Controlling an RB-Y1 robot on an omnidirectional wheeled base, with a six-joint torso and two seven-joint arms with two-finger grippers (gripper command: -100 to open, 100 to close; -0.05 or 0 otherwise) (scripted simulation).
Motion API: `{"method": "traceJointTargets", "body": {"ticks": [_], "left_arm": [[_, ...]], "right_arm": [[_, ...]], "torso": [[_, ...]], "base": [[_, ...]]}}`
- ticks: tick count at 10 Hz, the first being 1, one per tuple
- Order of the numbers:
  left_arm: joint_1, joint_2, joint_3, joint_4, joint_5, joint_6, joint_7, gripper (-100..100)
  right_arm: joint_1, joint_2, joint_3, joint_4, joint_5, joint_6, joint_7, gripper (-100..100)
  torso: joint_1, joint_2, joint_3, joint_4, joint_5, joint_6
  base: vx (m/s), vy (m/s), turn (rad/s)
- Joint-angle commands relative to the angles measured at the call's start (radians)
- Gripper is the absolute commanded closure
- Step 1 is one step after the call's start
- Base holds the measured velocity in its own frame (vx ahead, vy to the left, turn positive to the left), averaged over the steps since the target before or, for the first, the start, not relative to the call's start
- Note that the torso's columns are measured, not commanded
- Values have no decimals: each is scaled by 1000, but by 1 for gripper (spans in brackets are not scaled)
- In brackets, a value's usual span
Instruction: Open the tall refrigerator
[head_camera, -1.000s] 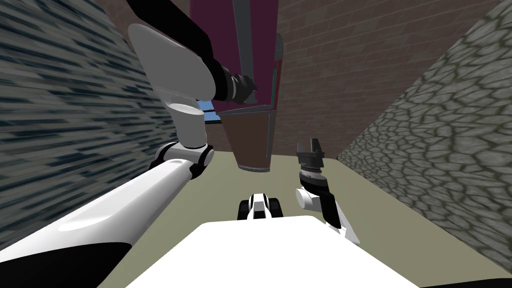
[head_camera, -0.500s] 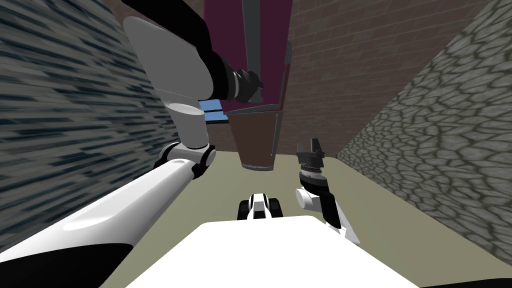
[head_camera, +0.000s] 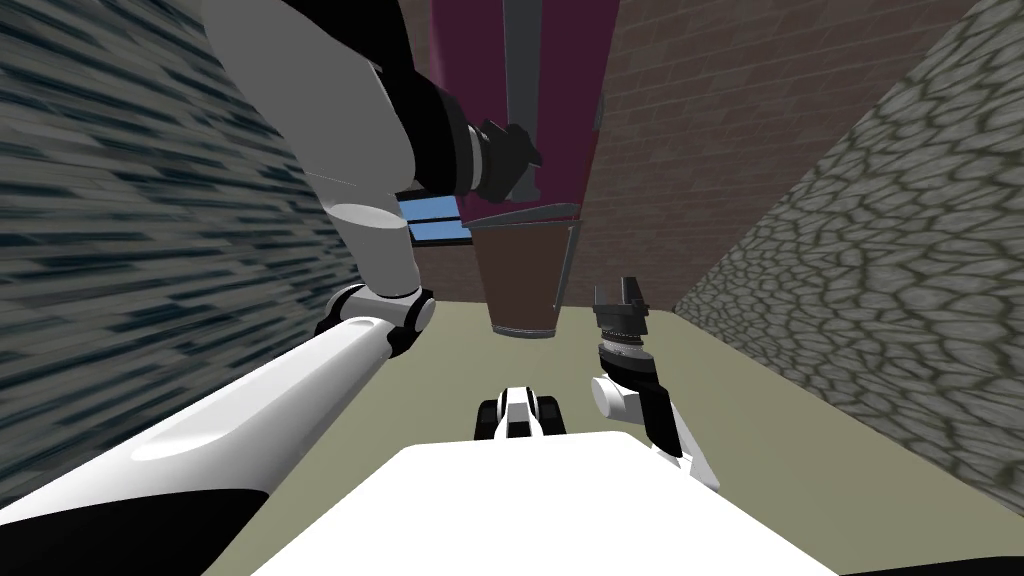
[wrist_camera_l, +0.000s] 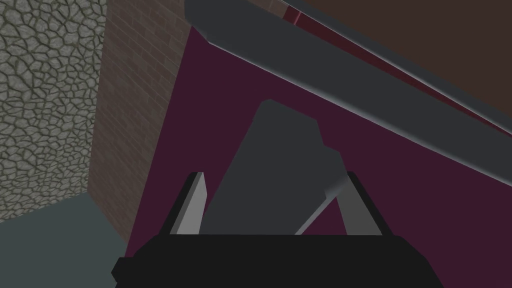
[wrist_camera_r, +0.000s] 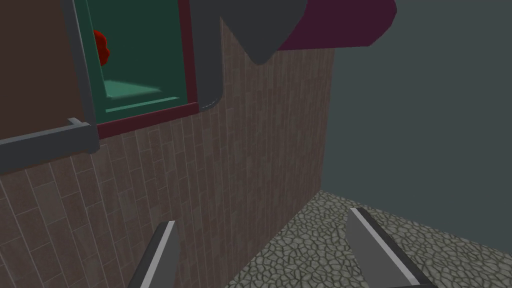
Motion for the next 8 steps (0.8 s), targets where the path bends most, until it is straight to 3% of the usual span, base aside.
{"method": "traceJointTargets", "body": {"ticks": [1, 4, 5, 7, 8], "left_arm": [[-2, -11, 3, -12, 25, -1, -1, 100], [-8, -28, 15, -31, 67, -6, -1, 100], [-8, -28, 15, -31, 67, -6, -1, 100], [-13, -46, 28, -49, 110, -10, -1, 100], [-13, -46, 28, -49, 110, -10, -1, 100]], "right_arm": [[0, 0, 0, 0, 0, 0, 0, 0], [0, 0, 0, 0, 0, 0, 0, 0], [0, 0, 0, 0, 0, 0, 0, 0], [0, 0, 0, 0, 0, 0, 0, 0], [0, 0, 0, 0, 0, 0, 0, 0]], "torso": [[-7, -1, -1, -2, -2, 0], [0, -1, 1, -4, 0, 1], [3, -1, 2, -3, 1, 1], [3, -3, -1, -3, 1, 0], [7, -2, -1, -3, 3, 0]], "base": [[-2, 171, -36], [6, 251, -64], [22, 230, -41], [7, 291, -56], [6, 267, -55]]}}
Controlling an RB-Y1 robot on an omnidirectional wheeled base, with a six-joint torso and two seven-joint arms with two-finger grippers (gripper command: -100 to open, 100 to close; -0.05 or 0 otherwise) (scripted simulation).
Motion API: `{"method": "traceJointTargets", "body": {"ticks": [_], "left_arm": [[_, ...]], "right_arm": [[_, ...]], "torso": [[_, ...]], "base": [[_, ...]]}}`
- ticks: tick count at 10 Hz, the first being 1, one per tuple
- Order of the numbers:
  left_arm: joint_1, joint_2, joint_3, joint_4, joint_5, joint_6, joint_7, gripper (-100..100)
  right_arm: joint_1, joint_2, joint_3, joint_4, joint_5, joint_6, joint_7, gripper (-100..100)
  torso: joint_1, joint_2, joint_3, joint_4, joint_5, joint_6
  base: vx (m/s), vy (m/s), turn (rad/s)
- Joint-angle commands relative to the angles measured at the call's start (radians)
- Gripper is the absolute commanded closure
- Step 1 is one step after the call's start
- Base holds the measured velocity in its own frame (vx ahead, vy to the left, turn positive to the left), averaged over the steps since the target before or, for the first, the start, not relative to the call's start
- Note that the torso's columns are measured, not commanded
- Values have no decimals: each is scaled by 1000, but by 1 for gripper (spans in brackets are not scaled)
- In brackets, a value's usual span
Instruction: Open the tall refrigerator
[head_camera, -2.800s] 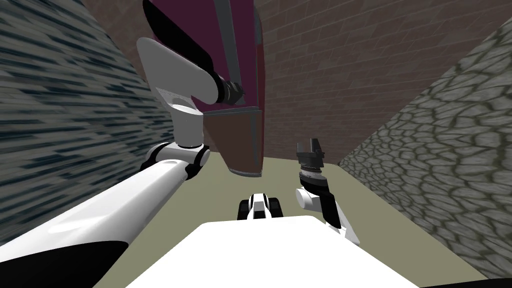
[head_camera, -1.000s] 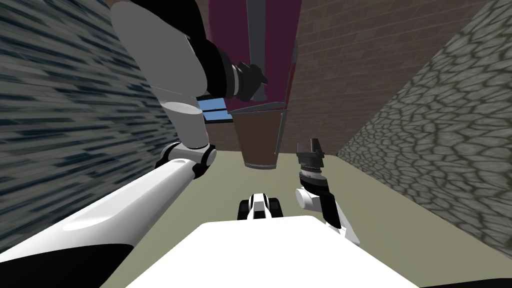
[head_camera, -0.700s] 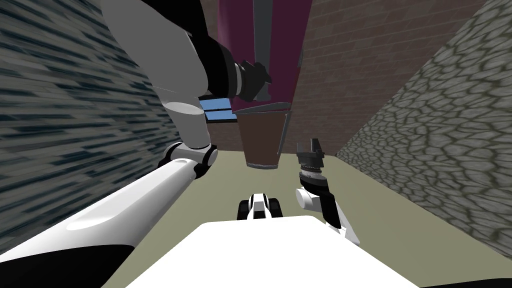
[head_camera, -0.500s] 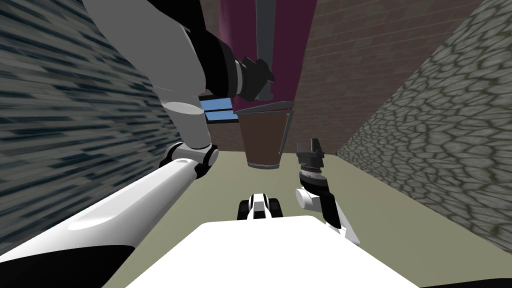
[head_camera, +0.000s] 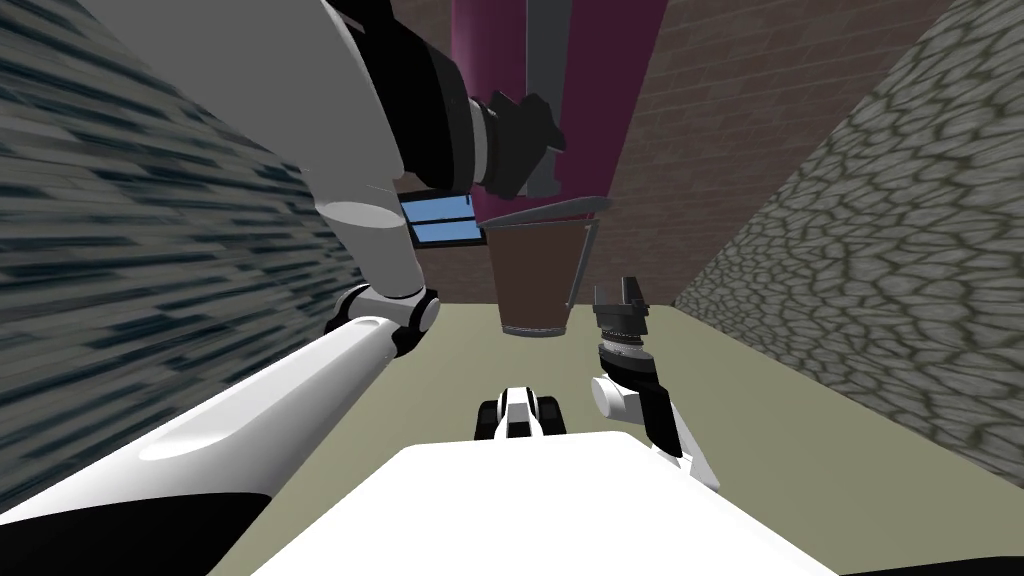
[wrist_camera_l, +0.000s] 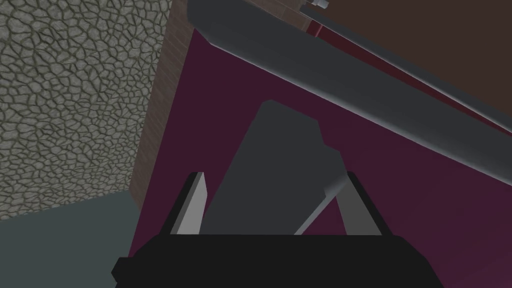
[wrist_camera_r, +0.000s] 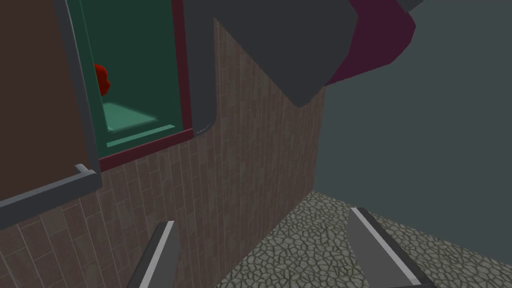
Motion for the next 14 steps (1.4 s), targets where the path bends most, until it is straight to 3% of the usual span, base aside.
{"method": "traceJointTargets", "body": {"ticks": [1, 4, 5, 7, 13, 14], "left_arm": [[-4, -13, 14, -13, 29, -12, 0, 100], [-10, -31, 26, -31, 71, -16, 0, 100], [-43, -16, 31, -13, 84, 17, 6, -100], [-82, -6, 45, 7, 100, 40, 13, -100], [-197, 27, 87, 67, 145, 106, 36, -100], [-184, 23, 82, 65, 142, 95, 28, -100]], "right_arm": [[0, 0, 0, 0, 0, 0, 0, 0], [0, 0, 0, 0, 0, 0, 0, 0], [0, 0, 0, 0, 0, 0, 0, 0], [0, 1, 1, 0, 0, 0, 0, 0], [0, 1, 1, 0, 0, 0, 0, 0], [0, 1, 1, 0, 0, 0, 0, 0]], "torso": [[-4, -1, -2, 0, 0, -1], [-7, -3, -4, 0, -1, -1], [-3, 0, -2, 1, -1, -1], [-22, 0, 2, -1, -8, 1], [-7, 3, 4, -1, -3, 1], [-6, 2, 3, -1, -3, 0]], "base": [[13, 236, -43], [24, 273, -55], [7, 128, -45], [32, -70, 9], [33, -35, -16], [11, -11, -4]]}}
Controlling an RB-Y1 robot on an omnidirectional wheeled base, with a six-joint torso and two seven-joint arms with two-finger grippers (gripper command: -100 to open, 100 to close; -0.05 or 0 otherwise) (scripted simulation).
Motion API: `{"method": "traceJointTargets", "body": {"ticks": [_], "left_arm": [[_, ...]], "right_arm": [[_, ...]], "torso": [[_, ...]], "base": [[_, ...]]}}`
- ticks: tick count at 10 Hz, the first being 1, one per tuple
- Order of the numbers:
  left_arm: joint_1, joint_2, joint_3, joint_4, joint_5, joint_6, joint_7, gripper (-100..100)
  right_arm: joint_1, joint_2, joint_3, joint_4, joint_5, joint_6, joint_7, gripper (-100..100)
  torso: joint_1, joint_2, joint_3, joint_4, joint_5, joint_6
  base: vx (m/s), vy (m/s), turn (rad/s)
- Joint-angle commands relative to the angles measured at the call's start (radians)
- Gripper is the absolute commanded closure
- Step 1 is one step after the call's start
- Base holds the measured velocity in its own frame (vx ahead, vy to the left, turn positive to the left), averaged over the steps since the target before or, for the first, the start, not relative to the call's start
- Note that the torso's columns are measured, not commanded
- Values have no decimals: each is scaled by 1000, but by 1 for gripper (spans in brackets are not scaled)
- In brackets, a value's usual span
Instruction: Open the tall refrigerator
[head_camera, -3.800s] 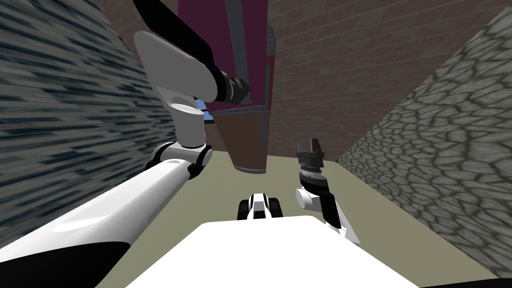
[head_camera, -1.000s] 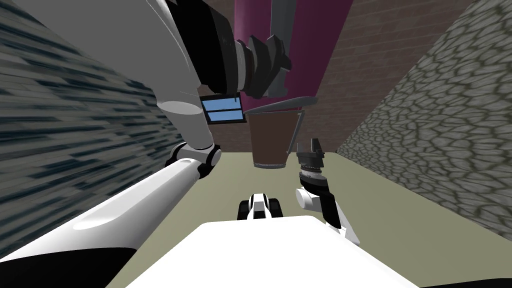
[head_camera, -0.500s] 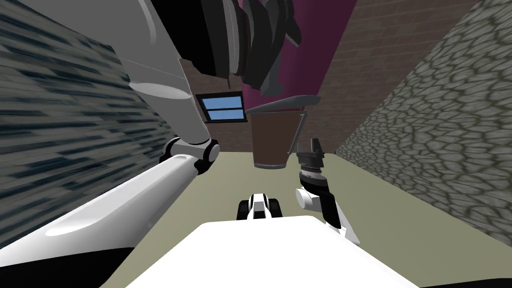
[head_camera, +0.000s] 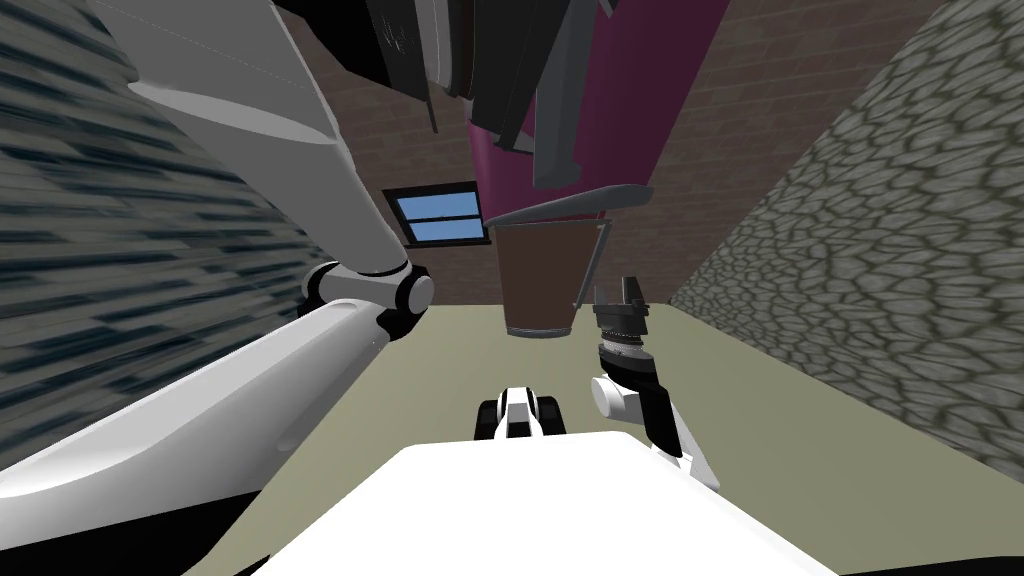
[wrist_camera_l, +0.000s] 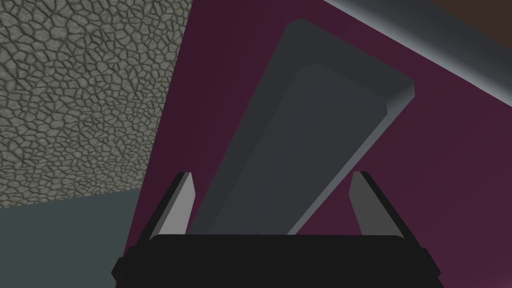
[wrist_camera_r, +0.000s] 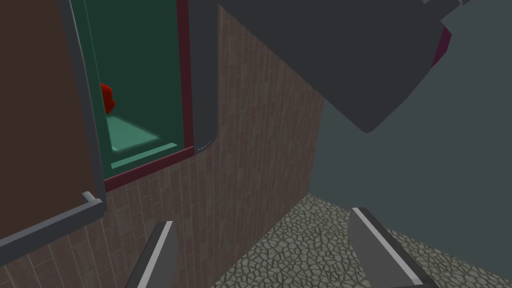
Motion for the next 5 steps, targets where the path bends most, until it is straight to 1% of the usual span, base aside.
{"method": "traceJointTargets", "body": {"ticks": [1, 5], "left_arm": [[-3, 0, 1, 2, 1, 2, 0, 0], [-3, 0, 0, 1, 1, 2, 0, 0]], "right_arm": [[0, 0, 0, 0, 0, 0, 0, 0], [0, 0, 0, 0, 0, 0, 0, 0]], "torso": [[0, 0, 0, 0, 0, 0], [-3, -1, 0, 0, -1, 0]], "base": [[0, 0, 0], [0, 0, 0]]}}
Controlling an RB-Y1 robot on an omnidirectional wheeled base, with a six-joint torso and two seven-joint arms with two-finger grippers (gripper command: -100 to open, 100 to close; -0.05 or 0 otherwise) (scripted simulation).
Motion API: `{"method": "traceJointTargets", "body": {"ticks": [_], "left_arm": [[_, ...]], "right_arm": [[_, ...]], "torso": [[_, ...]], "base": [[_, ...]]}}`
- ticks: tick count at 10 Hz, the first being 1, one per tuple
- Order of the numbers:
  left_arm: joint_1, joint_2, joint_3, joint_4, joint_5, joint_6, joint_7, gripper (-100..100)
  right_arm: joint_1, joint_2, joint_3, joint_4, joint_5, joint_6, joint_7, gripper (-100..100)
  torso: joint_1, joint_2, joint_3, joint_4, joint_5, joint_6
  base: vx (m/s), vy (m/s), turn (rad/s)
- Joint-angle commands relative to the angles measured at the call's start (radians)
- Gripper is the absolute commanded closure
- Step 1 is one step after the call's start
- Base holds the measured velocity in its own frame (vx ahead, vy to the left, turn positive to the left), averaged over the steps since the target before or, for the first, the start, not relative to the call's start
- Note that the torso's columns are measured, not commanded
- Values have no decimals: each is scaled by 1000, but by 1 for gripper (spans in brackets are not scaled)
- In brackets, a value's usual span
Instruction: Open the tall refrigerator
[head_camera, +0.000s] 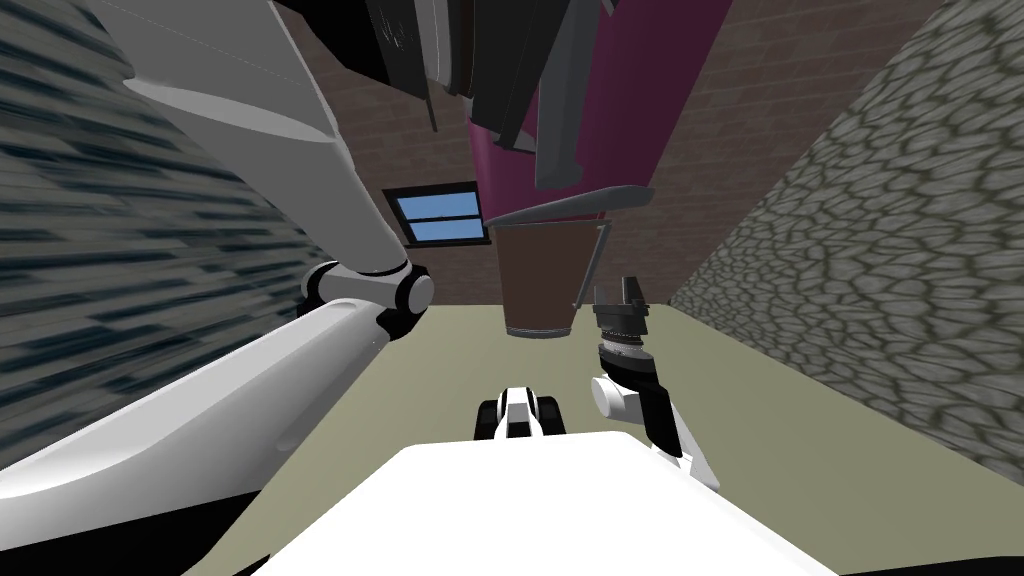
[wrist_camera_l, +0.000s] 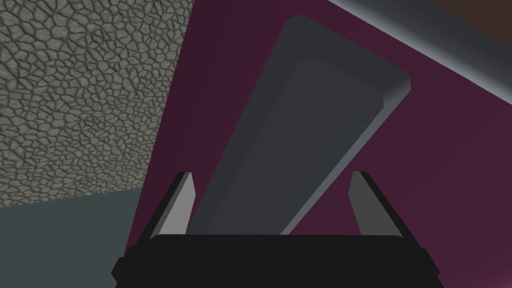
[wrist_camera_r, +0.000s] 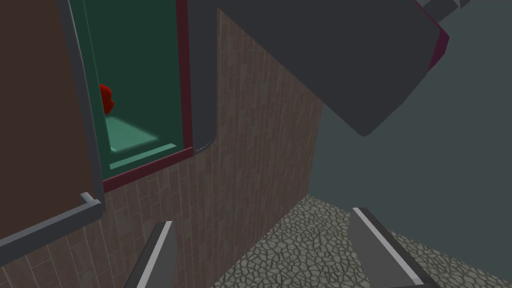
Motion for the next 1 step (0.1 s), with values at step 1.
{"method": "traceJointTargets", "body": {"ticks": [1], "left_arm": [[0, 0, 0, 0, 0, 0, 0, 0]], "right_arm": [[0, 0, 0, 0, 0, 0, 0, 0]], "torso": [[0, 0, 0, 0, 0, 0]], "base": [[0, 0, 0]]}}
